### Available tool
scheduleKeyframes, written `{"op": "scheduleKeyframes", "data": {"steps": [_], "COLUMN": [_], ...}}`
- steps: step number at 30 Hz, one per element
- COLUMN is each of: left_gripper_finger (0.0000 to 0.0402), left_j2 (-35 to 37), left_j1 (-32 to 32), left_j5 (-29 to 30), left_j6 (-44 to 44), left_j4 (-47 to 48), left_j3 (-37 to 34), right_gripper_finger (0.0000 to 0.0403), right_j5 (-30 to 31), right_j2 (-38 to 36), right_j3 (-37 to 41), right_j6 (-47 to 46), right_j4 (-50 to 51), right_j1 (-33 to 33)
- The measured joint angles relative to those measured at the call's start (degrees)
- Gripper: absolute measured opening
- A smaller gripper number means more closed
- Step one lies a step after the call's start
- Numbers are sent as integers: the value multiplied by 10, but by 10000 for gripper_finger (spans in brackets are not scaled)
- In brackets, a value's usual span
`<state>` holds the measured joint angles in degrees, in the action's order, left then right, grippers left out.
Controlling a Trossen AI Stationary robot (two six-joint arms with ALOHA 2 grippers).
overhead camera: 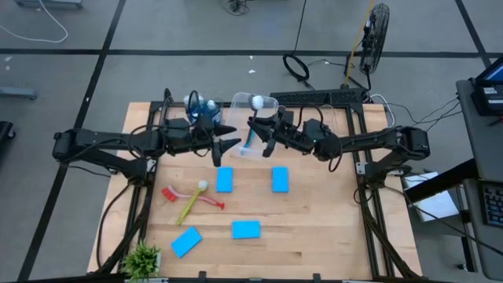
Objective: Pick & Place Kitchen Sink Supplies
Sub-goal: Put the gray dish brush into the transparent container
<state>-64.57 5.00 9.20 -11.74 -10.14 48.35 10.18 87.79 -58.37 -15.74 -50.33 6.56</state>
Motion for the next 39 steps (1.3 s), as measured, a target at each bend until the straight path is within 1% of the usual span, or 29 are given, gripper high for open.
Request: {"op": "scheduleKeyframes", "data": {"steps": [4,7,11,13,16,20,22,25,28,33,39], "left_gripper_finger": [208,211,220,224,227,228,228,228,228,228,228], "left_j2": [-14,-28,-43,-50,-67,-86,-91,-110,-126,-146,-158], "left_j1": [0,1,1,1,1,0,0,0,0,0,0], "left_j5": [18,30,34,34,35,36,43,45,45,65,70], "left_j6": [8,8,12,14,16,22,23,26,30,42,39], "left_j4": [-13,-34,-70,-69,-101,-121,-112,-123,-111,-110,-112], "left_j3": [-1,0,2,0,1,5,7,25,35,57,58], "right_gripper_finger": [45,45,45,45,45,45,45,45,45,45,45], "right_j5": [35,38,64,65,66,83,94,93,93,93,92], "right_j2": [2,1,1,1,1,1,1,1,1,1,1], "right_j3": [0,0,0,0,0,0,0,0,0,0,0], "right_j6": [1,5,16,16,17,17,19,19,20,22,30], "right_j4": [8,10,11,11,13,23,28,26,27,26,26], "right_j1": [-4,-3,-3,-3,-3,-4,-6,-7,-7,-11,-19]}}
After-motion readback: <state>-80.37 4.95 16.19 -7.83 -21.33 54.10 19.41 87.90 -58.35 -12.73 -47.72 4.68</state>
